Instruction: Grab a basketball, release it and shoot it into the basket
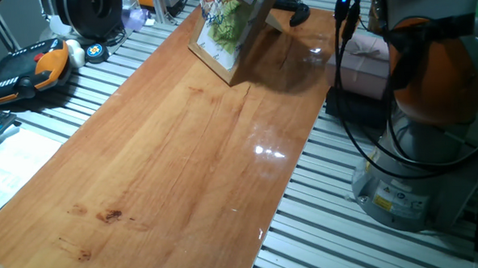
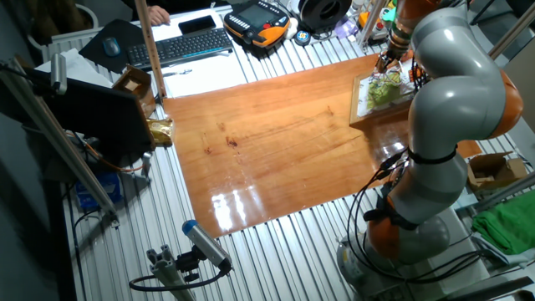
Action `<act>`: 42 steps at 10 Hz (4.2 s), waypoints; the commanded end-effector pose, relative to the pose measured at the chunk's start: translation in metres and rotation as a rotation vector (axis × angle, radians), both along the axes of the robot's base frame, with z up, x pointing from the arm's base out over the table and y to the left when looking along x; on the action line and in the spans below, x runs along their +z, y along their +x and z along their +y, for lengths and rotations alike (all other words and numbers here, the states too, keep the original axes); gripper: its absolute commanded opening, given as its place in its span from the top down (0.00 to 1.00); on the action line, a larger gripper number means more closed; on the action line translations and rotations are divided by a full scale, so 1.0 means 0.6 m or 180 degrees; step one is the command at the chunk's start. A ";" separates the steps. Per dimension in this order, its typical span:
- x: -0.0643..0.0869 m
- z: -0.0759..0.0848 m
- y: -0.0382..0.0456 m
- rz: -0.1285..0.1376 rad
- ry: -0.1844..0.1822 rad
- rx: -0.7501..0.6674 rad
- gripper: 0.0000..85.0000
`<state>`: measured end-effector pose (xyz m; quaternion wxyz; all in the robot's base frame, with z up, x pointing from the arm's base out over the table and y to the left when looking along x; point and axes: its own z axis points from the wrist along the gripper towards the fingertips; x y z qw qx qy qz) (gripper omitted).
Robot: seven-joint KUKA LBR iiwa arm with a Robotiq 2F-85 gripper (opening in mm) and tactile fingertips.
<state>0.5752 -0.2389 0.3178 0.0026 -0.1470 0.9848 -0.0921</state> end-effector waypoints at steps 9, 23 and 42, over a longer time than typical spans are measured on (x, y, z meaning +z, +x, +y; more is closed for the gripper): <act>-0.007 0.045 0.037 0.0112 -0.0021 -0.0185 0.99; -0.018 0.057 0.032 0.0213 0.0085 -0.0042 0.99; -0.176 0.272 0.062 -0.0162 0.0334 -0.0968 0.31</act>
